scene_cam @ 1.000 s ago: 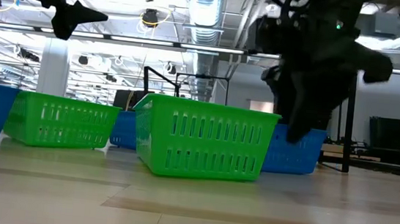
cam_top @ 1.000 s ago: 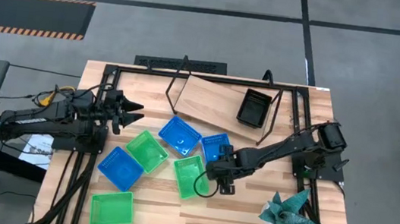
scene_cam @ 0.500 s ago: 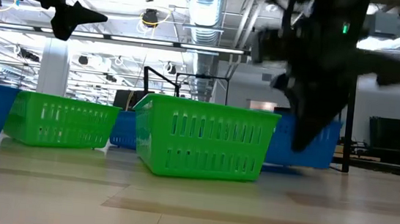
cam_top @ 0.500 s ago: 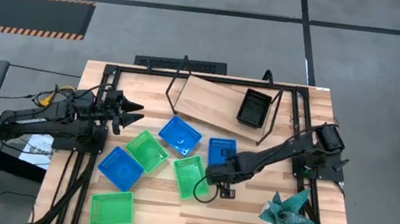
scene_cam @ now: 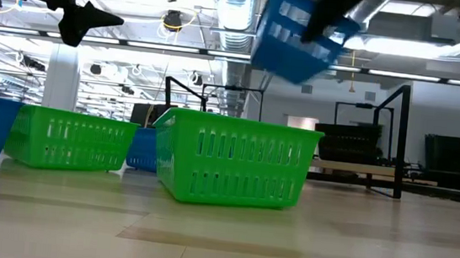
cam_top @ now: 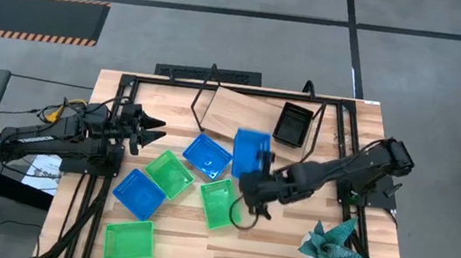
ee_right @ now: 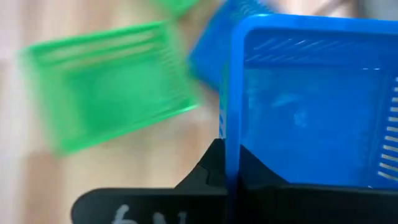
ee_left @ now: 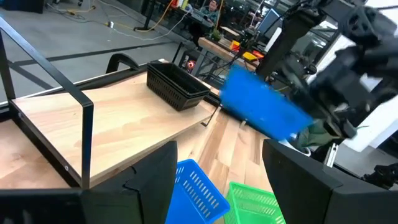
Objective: Stack baskets on shelf by color
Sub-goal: Put the bottom right blue bin on the shelf
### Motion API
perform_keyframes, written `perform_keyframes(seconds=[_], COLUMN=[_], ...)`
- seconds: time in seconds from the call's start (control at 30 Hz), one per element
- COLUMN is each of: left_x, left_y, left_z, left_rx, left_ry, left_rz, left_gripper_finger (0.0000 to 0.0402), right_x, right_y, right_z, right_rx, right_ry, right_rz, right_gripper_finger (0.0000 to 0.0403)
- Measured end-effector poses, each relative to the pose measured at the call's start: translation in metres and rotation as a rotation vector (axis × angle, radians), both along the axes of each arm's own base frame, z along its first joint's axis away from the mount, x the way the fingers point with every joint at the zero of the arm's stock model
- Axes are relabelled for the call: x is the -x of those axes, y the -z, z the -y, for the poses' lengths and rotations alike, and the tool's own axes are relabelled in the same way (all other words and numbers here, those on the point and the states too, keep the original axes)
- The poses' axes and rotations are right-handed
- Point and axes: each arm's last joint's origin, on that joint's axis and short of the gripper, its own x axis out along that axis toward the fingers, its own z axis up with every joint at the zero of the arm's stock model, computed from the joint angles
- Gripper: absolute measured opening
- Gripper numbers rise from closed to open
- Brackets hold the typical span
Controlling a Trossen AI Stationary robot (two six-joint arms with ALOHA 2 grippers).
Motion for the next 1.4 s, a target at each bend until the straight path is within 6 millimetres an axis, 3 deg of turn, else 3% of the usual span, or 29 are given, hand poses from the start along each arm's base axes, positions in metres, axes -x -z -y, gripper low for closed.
perform_keyframes(seconds=[0.17,0.4,0.63,0.93,1.4], left_x=[0.0,0.0,0.0,0.0,0.001], left_y=[0.0,0.001,0.002,0.003,0.004], left_z=[0.0,0.0,0.0,0.0,0.0], left_rx=[0.0,0.002,0.006,0.007,0.011], left_ry=[0.0,0.001,-0.001,-0.003,-0.003], left_rz=[0.0,-0.01,-0.024,-0.029,-0.038], left_gripper_finger=[0.0227,0.0227,0.0227,0.0227,0.0227], right_x=[-0.01,-0.032,-0.033,-0.042,-0.048], right_y=[-0.017,-0.013,0.001,0.034,0.061], right_z=[0.042,0.112,0.167,0.198,0.215], right_rx=[0.07,0.068,0.053,-0.001,-0.079], right_ry=[0.148,0.286,0.376,0.397,0.411], right_rz=[0.071,0.12,0.049,-0.055,-0.131], right_gripper_finger=[0.001,0.0004,0.001,0.0008,0.0014])
